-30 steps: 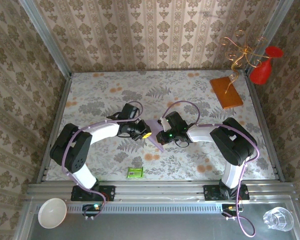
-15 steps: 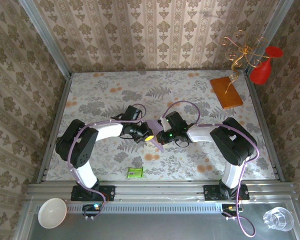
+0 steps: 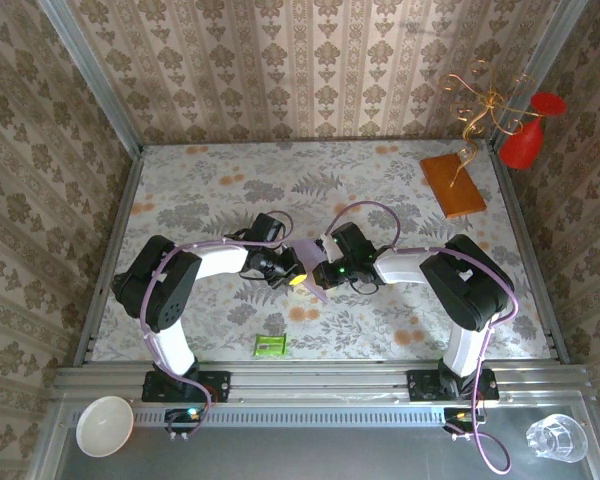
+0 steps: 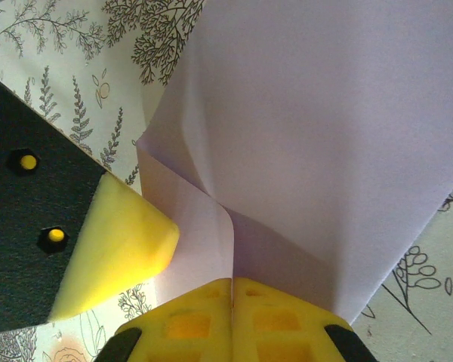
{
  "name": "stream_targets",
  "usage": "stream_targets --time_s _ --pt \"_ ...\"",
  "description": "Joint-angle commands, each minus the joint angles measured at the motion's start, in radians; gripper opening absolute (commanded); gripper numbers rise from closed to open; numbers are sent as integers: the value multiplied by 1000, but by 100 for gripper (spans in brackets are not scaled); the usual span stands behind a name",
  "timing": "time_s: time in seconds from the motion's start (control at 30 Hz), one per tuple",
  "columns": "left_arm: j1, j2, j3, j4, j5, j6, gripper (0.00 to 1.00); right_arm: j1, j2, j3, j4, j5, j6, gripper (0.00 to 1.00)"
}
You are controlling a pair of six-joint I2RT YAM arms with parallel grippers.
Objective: Fold a paper plane with a square sheet of paper (pick it up from the middle)
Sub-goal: Third fold the triangle at the center of the table.
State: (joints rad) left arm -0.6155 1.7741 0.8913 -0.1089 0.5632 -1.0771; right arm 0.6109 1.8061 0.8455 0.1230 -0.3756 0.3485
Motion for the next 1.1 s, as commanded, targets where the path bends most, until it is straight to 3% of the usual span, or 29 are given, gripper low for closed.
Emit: stream_targets --time_s 0.0,0.5,0.73,0.8,0.93,1.07 --pt "3 19 -9 -34 -13 29 11 -11 35 0 -70 23 9 0" --pt "7 50 -2 -104 -47 28 10 -12 11 16 -89 12 32 2" --pt "11 60 -8 -111 -54 22 8 -57 -96 113 -266 55 165 42" --pt "11 61 -8 -112 -53 22 8 -73 -115 132 -333 85 183 47" --pt "11 61 -9 -112 -53 20 8 -85 -153 122 -362 69 181 40" --pt "11 63 -9 -110 -52 19 8 -79 -162 107 -343 -67 160 24"
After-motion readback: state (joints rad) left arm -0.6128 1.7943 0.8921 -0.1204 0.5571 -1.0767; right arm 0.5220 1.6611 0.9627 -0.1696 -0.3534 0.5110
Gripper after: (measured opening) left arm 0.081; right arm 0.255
